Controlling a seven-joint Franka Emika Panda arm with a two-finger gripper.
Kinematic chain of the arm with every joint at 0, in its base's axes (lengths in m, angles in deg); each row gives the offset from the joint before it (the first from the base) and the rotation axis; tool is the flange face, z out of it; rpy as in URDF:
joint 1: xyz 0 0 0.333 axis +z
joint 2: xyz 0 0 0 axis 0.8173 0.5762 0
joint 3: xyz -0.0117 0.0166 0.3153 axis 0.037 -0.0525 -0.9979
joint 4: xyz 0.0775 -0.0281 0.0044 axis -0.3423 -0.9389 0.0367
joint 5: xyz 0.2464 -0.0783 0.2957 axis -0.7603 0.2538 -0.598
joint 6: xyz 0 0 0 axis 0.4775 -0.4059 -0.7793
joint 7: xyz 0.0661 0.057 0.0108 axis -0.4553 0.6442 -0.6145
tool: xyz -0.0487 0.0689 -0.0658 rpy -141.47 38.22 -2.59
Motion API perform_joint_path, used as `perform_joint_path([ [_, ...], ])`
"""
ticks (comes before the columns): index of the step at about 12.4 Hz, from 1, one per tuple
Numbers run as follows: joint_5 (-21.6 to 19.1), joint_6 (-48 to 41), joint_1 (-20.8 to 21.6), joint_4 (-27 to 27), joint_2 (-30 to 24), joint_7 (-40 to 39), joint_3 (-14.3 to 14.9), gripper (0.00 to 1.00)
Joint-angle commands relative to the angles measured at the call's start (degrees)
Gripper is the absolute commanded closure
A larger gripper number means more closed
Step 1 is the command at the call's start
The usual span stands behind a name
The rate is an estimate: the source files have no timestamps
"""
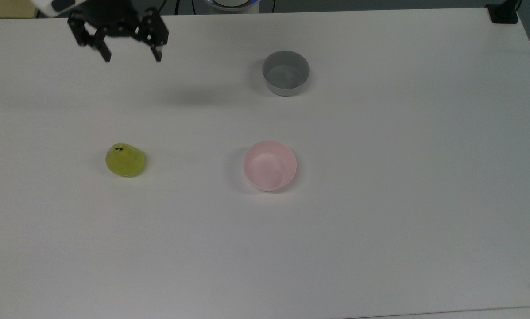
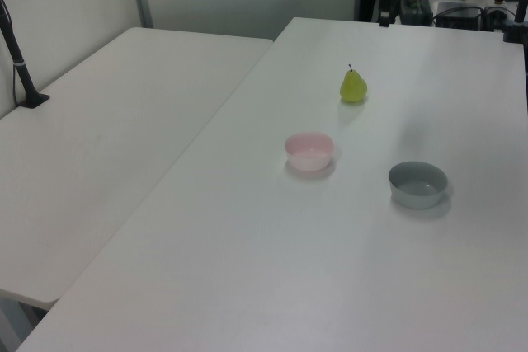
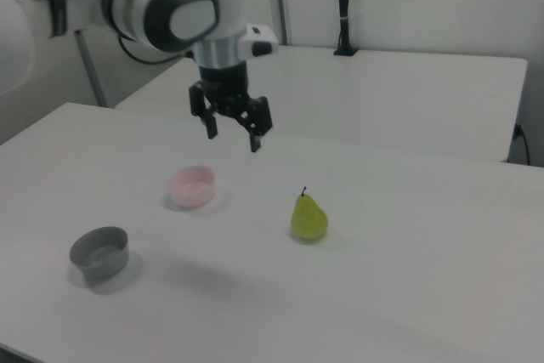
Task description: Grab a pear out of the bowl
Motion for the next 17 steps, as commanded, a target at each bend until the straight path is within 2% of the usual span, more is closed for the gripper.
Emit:
perform_joint_path([
  [1,1.2,-6.6,1.9,-1.6,-6.1,3.8,0.1,0.00],
  [3,1.1,-8.9,3.1,-1.6,-8.1,7.1,0.1,0.00],
  [5,0.6,-9.2,3.5,-1.8,-9.5,6.6,0.5,0.00],
  [7,0.6,-9.0,5.7,-1.8,-10.0,6.3,0.9,0.00],
  [9,0.6,-8.3,7.6,-1.8,-9.8,4.7,1.1,0.00],
  [12,0.6,-6.4,8.0,-1.8,-9.4,0.4,1.0,0.00],
  [17,1.2,-1.2,8.5,-2.3,-7.5,0.2,1.0,0.00],
])
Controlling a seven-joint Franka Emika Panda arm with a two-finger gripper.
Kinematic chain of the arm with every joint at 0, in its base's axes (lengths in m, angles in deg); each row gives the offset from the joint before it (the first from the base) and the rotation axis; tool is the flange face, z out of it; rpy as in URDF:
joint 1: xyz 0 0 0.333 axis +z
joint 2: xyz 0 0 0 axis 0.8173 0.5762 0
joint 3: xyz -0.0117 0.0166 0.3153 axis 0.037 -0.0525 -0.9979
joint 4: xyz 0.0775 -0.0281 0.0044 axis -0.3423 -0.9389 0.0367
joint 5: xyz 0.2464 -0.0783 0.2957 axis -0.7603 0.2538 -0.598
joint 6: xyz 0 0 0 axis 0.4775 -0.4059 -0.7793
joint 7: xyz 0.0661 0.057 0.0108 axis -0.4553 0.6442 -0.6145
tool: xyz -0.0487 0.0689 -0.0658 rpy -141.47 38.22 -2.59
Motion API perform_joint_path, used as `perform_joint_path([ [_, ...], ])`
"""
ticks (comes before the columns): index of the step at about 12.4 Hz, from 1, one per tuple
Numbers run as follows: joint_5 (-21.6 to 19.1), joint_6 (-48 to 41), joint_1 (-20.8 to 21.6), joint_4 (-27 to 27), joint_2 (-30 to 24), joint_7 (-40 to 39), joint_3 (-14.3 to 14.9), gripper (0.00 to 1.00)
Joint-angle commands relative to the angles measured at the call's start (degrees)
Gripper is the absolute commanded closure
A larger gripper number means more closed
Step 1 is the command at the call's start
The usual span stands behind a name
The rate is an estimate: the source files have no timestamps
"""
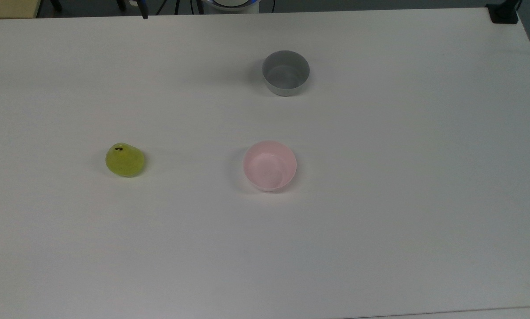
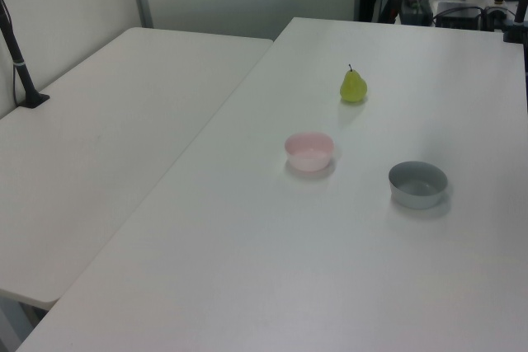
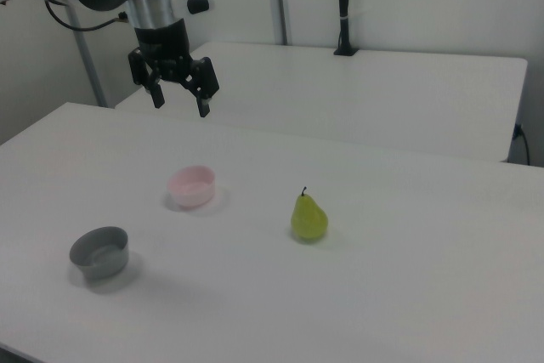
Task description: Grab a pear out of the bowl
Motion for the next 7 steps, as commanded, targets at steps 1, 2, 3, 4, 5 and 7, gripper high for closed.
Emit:
perform_joint_path([
  [1,1.0,3.3,1.3,-1.2,0.7,-1.3,0.9,0.00],
  [2,1.0,3.7,1.4,-1.2,1.2,-0.7,0.8,0.00],
  [3,0.9,3.8,1.4,-1.2,1.2,-0.5,0.8,0.00],
  [4,0.8,3.7,1.4,-1.2,1.2,-0.4,0.8,0.00],
  [5,0.8,3.5,1.5,-1.2,1.1,-0.4,0.8,0.00],
  [7,0.9,3.4,1.5,-1.1,1.0,0.3,0.8,0.00],
])
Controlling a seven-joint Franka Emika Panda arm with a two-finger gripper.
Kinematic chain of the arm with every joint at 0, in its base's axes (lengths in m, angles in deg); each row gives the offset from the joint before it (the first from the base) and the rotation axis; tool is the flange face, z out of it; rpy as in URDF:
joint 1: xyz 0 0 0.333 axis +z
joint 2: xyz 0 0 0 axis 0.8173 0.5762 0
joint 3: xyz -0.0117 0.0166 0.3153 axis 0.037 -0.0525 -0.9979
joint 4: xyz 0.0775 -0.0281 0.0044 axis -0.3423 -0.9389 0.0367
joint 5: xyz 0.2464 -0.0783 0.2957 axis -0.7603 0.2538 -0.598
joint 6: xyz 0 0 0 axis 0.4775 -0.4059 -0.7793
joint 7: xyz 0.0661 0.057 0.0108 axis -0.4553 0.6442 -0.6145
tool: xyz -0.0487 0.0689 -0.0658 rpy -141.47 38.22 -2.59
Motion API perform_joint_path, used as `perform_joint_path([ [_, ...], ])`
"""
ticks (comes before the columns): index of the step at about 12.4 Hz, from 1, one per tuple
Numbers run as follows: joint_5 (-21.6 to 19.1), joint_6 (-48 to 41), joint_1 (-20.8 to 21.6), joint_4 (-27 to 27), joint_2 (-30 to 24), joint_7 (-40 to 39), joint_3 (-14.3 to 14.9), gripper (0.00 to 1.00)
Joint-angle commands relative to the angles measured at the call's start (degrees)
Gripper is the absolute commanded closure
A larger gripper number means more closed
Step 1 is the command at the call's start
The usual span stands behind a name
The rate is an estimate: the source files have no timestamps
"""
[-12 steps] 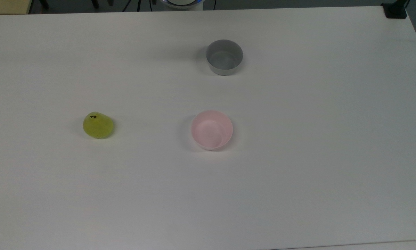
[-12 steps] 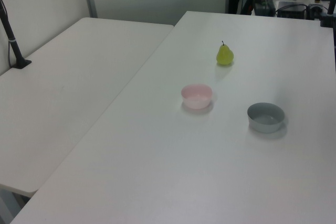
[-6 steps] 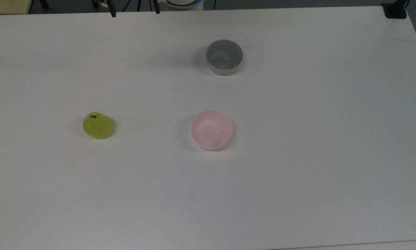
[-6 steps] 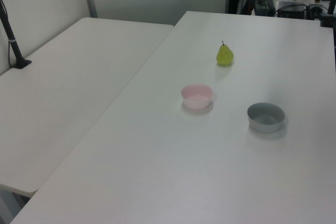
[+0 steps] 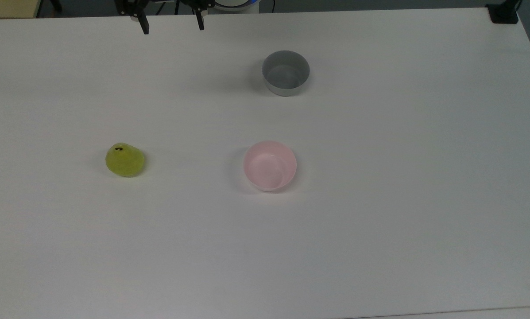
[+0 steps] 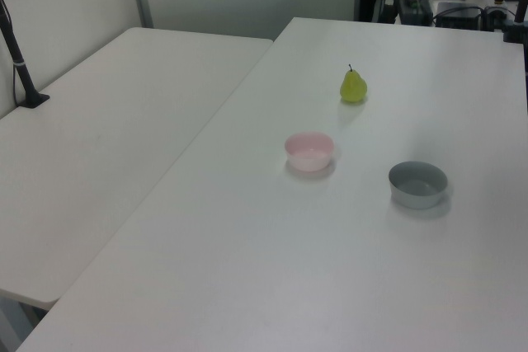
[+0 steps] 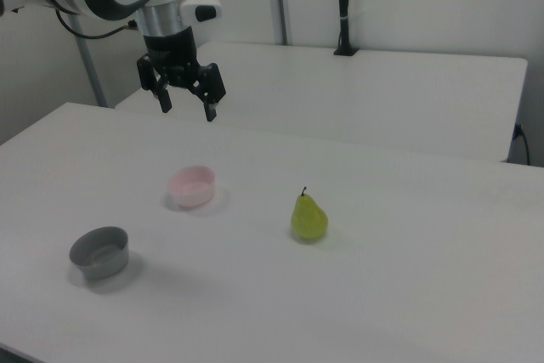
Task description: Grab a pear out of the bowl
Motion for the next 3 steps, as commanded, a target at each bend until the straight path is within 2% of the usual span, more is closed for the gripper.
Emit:
perform_joint_path([
  [1,0.7,1.1,1.3,-0.9,-0.9,1.0,0.8,0.00],
  [3,0.7,1.2,1.4,-0.8,-0.9,1.3,0.8,0.00],
])
